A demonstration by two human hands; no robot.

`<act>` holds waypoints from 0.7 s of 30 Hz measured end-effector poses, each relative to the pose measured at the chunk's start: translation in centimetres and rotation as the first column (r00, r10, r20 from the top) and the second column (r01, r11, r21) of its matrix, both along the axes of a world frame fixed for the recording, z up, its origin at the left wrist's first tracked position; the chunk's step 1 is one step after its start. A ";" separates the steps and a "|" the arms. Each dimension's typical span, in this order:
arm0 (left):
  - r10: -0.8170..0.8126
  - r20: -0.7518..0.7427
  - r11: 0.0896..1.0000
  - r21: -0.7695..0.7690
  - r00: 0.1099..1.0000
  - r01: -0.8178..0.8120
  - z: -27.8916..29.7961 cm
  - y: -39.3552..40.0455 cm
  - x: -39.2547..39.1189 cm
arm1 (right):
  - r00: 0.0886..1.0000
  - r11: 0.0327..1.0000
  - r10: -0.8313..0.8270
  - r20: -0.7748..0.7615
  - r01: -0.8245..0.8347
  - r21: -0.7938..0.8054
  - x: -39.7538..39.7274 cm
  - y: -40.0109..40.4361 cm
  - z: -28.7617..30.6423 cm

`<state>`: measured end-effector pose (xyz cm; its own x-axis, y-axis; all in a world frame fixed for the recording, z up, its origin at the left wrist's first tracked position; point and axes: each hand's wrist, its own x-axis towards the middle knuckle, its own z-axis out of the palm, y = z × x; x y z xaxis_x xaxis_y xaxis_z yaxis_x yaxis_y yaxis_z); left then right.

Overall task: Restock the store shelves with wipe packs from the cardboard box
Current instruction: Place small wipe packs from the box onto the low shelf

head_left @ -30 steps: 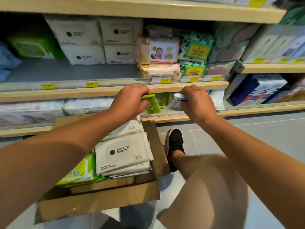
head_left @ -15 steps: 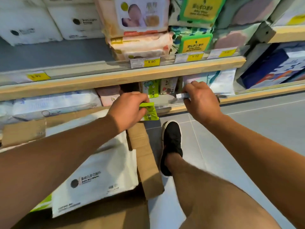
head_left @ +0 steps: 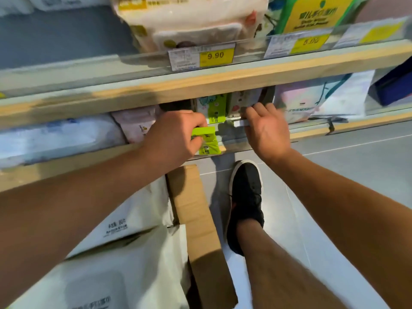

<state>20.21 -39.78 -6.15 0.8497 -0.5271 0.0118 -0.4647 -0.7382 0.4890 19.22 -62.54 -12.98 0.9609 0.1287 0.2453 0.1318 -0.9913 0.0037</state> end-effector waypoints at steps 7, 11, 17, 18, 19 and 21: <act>0.005 0.021 0.999 0.034 1.000 -0.006 -0.2 0.1 0.3 | 0.994 0.990 -0.102 0.045 0.106 -0.089 0.1 0.2 -1.0; 0.021 0.032 0.998 0.051 0.999 -0.023 -0.5 0.0 0.2 | 0.986 0.979 -0.162 0.036 0.165 -0.122 0.8 0.2 -0.4; 0.053 0.046 0.992 0.108 0.998 -0.057 -0.4 -0.5 0.0 | 0.976 0.978 -0.201 0.079 0.205 -0.035 1.1 0.6 -0.2; 0.062 0.046 0.991 0.117 0.997 -0.067 -0.4 -0.6 -0.1 | 0.976 0.979 -0.197 0.094 0.201 -0.035 0.9 0.7 -0.3; 0.070 0.047 0.989 0.125 0.996 -0.075 -0.3 -0.7 -0.1 | 0.978 0.981 -0.187 0.096 0.190 -0.027 0.7 0.8 -0.4; 0.075 0.051 0.986 0.142 0.996 -0.082 -0.2 -0.9 -0.2 | 0.986 0.987 -0.159 0.052 0.158 0.025 0.3 0.7 -0.8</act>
